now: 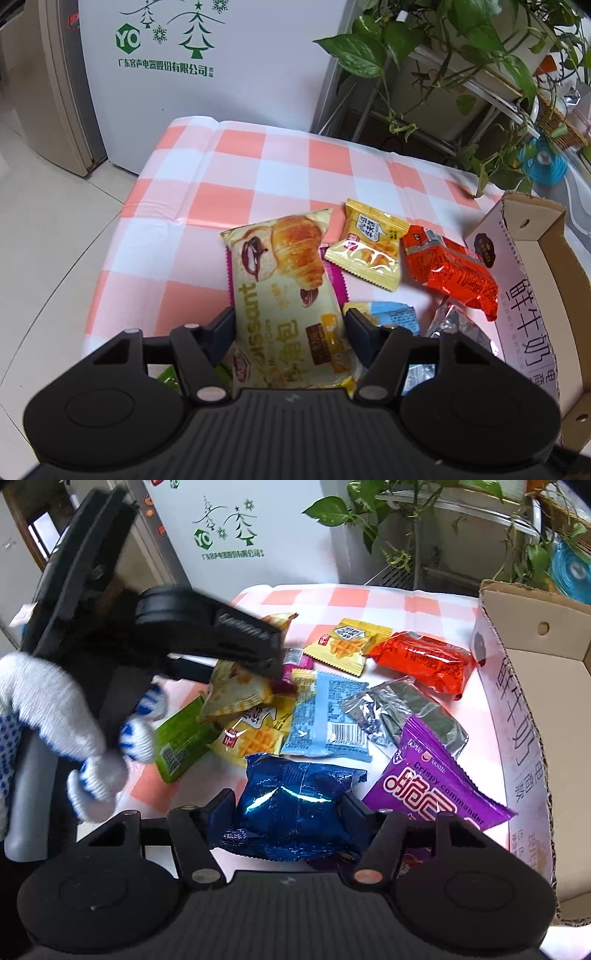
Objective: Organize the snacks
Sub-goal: 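Lift the croissant bag with the left gripper while the right gripper grasps the blue foil bag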
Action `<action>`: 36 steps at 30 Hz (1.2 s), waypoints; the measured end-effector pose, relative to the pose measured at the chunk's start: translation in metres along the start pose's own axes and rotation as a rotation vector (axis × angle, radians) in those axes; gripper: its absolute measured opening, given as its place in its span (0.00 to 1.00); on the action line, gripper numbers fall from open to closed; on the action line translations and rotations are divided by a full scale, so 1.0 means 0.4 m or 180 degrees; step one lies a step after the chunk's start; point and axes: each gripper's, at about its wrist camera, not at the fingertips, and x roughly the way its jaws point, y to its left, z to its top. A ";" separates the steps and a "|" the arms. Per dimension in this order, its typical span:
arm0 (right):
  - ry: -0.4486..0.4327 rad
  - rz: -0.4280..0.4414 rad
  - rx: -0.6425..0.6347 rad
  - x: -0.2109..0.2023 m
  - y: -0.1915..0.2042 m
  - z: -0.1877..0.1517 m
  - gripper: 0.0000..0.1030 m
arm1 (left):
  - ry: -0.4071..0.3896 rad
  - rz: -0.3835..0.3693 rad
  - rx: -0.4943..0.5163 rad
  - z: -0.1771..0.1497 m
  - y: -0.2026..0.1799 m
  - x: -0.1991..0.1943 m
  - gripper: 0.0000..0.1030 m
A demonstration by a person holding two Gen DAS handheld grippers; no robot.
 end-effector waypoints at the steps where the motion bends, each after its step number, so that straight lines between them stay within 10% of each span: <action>1: -0.0012 -0.0008 0.0019 -0.001 -0.002 0.000 0.66 | -0.0005 0.0007 0.0016 -0.003 0.003 -0.003 0.60; 7: -0.0239 -0.0353 0.0104 -0.013 -0.023 0.011 0.65 | -0.0013 0.0120 0.0193 -0.033 0.010 -0.025 0.60; 21: -0.0344 -0.0168 0.0761 -0.006 -0.086 0.039 0.72 | -0.0077 0.0272 0.0851 -0.150 -0.016 -0.086 0.61; 36: -0.0254 -0.0030 0.1026 -0.003 -0.102 0.036 0.85 | -0.0164 0.0222 0.0667 -0.137 0.013 -0.104 0.85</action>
